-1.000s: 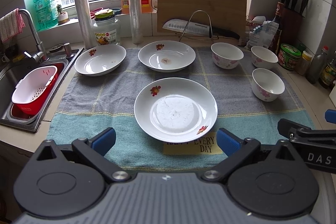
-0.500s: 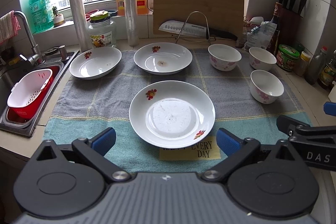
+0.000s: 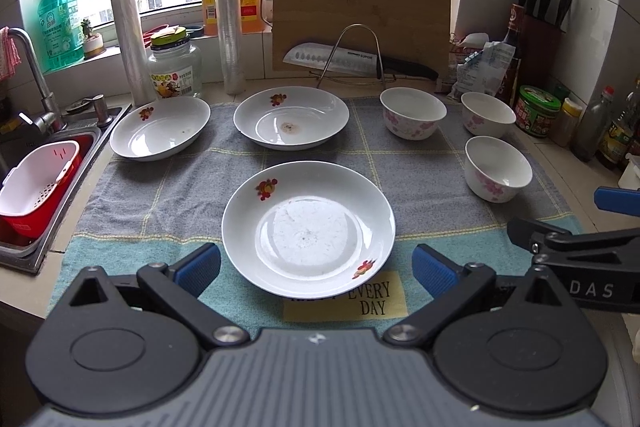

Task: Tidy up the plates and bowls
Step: 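Move the left tool toward the rim of the central white flower plate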

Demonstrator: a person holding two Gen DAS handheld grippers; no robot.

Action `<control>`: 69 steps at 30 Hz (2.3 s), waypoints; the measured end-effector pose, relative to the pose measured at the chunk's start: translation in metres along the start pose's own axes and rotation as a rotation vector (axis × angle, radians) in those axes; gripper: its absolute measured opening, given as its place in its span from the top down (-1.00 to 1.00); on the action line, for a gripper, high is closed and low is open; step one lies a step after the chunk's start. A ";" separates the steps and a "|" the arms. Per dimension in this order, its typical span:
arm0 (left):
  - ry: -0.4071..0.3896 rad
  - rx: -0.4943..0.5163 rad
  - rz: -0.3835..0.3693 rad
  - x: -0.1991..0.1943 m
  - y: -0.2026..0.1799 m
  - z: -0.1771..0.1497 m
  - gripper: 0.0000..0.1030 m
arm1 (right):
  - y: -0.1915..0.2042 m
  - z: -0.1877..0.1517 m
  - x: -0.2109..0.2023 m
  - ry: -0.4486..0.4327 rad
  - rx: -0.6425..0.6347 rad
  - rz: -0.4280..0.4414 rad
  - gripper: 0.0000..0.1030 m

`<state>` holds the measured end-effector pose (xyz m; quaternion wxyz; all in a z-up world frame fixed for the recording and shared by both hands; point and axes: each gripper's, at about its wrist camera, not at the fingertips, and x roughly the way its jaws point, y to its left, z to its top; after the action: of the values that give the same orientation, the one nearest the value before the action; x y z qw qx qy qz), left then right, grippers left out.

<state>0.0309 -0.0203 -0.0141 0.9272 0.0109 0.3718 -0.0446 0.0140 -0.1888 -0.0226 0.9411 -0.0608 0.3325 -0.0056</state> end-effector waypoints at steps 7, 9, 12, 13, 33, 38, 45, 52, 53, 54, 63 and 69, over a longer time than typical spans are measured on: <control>-0.009 0.005 -0.001 0.015 -0.006 0.002 -0.97 | -0.013 0.002 0.020 0.001 -0.004 0.050 -1.00; -0.015 0.013 0.001 0.019 -0.009 0.003 -0.97 | -0.017 0.004 0.026 0.002 -0.008 0.064 -1.00; -0.034 0.020 0.005 0.025 -0.013 0.005 -0.97 | -0.024 0.008 0.036 -0.002 -0.016 0.090 -1.00; -0.035 0.016 0.007 0.027 -0.013 0.005 -0.97 | -0.027 0.010 0.039 -0.005 -0.015 0.102 -1.00; 0.016 -0.015 0.106 0.026 -0.011 0.012 -0.97 | -0.037 0.028 0.090 0.023 -0.013 0.272 -1.00; 0.026 -0.024 0.060 0.028 0.005 0.013 -0.97 | -0.026 0.029 0.089 0.011 -0.007 0.273 -1.00; 0.042 0.042 -0.012 0.039 0.040 0.014 -0.97 | 0.007 0.036 0.080 -0.002 -0.012 0.208 -1.00; 0.044 0.118 -0.064 0.049 0.101 0.020 -0.97 | 0.061 0.053 0.080 0.002 0.013 0.160 -1.00; 0.041 0.133 -0.069 0.050 0.110 0.021 -0.97 | 0.070 0.056 0.080 0.001 0.017 0.151 -1.00; 0.039 0.151 -0.074 0.052 0.120 0.023 -0.97 | 0.078 0.059 0.081 0.002 0.023 0.143 -1.00; 0.054 0.303 -0.095 0.074 0.173 0.037 -0.97 | 0.132 0.076 0.091 0.030 0.017 0.081 -1.00; 0.064 0.301 -0.083 0.089 0.180 0.047 -0.97 | 0.137 0.089 0.113 0.029 -0.052 0.146 -1.00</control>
<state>0.1435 0.1499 -0.0440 0.9002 0.1359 0.3903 -0.1377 0.1537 -0.0486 -0.0404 0.9322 -0.0606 0.3497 0.0707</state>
